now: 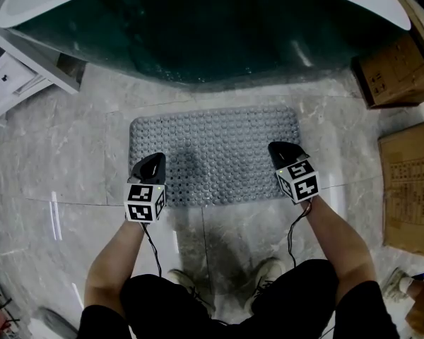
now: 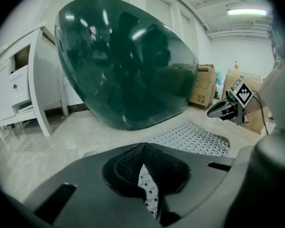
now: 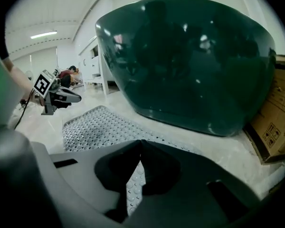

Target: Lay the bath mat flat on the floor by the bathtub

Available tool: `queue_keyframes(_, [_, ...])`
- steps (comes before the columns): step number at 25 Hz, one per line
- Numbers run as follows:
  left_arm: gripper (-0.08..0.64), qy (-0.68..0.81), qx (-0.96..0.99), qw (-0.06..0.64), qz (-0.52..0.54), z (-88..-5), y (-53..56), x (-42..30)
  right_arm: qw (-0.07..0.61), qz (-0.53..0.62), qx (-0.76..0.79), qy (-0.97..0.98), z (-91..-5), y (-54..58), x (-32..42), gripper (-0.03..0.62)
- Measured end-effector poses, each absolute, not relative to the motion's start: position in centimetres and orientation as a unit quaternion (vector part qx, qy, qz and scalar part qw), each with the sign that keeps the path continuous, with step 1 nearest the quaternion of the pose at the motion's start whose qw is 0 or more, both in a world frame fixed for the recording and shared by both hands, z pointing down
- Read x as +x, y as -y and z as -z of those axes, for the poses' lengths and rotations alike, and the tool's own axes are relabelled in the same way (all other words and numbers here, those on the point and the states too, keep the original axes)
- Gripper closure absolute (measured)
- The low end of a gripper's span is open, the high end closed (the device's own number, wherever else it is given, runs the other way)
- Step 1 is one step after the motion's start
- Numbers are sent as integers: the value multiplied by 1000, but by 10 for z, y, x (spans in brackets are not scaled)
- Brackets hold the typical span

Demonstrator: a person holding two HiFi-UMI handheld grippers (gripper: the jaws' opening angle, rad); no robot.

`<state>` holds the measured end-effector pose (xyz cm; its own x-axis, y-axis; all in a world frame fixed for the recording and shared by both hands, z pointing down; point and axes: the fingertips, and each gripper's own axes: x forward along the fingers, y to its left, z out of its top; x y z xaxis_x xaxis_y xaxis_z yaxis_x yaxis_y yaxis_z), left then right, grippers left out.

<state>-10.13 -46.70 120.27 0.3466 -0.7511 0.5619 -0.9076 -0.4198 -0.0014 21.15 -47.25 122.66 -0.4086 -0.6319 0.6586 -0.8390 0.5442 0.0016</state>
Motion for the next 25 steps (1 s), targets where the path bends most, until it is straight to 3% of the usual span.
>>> queue_keyframes(9, [543,424,867,41,-259,-1154,454,-46,290,-119,426,849,-1181,465,182,575])
queue_keyframes(16, [543,393,873,-27,-286,-1091,422,-42,281,-121,425,852,-1125,434,164,575])
queue_keyframes(25, [543,409,871,54,-267,-974,380,-45,295,-156,392,857,-1012,375,144,575])
